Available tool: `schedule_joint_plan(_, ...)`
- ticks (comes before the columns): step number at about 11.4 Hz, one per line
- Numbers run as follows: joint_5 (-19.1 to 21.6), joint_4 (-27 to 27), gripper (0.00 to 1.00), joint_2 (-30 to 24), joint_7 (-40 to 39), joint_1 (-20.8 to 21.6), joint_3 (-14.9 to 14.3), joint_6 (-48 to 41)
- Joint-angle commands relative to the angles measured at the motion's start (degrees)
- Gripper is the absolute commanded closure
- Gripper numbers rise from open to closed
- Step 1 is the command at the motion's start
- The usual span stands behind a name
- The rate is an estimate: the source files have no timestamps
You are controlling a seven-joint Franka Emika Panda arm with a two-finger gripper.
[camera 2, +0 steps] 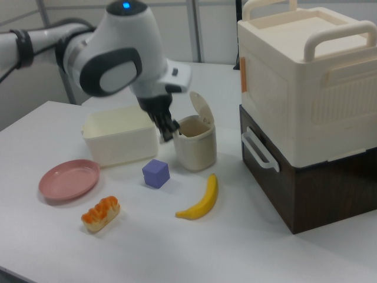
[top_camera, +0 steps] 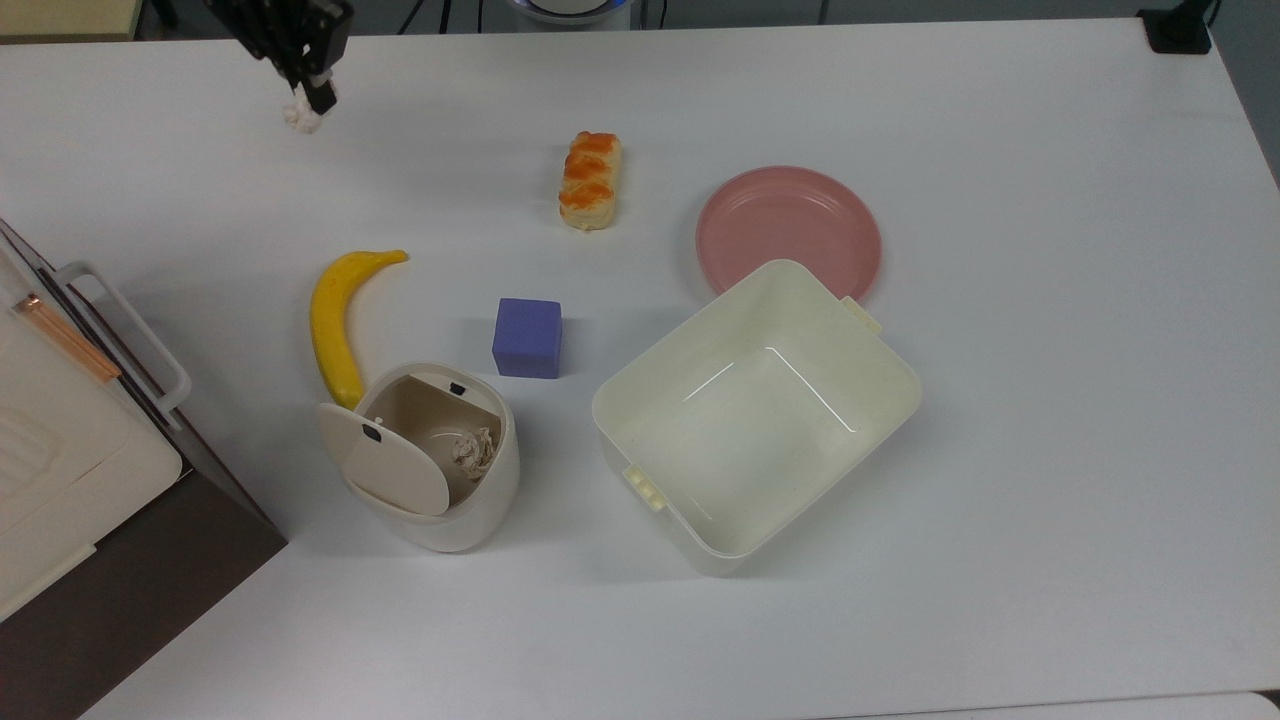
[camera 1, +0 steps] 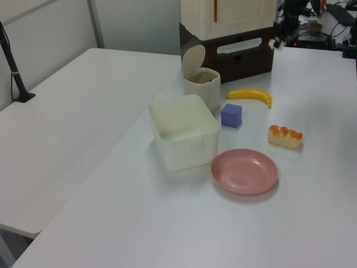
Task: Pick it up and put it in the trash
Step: 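Carry the paper over the open cream trash can and lower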
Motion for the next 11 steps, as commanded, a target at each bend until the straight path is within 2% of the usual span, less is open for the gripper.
schedule_joint_plan(1, 2.2, 10.0, 1.00, 6.5, 9.1, 5.1, -1.0, -2.4)
schedule_joint_plan(4, 1.4, 20.3, 1.00, 16.0, 19.8, 9.1, -1.1, -2.0)
schedule_joint_plan(5, 1.1, 22.1, 1.00, 18.1, 22.1, 9.9, -1.1, -2.0)
schedule_joint_plan(7, 1.0, 26.2, 1.00, 22.7, 27.8, 10.6, -1.0, -2.0)
schedule_joint_plan(8, 0.4, 30.2, 1.00, 25.9, 31.9, 10.6, -1.0, -2.0)
schedule_joint_plan(10, -3.7, 34.1, 1.00, 30.3, 39.1, 10.6, -0.9, -1.5)
schedule_joint_plan(11, -4.5, 34.9, 1.00, 31.7, 40.2, 10.6, -0.8, -1.4)
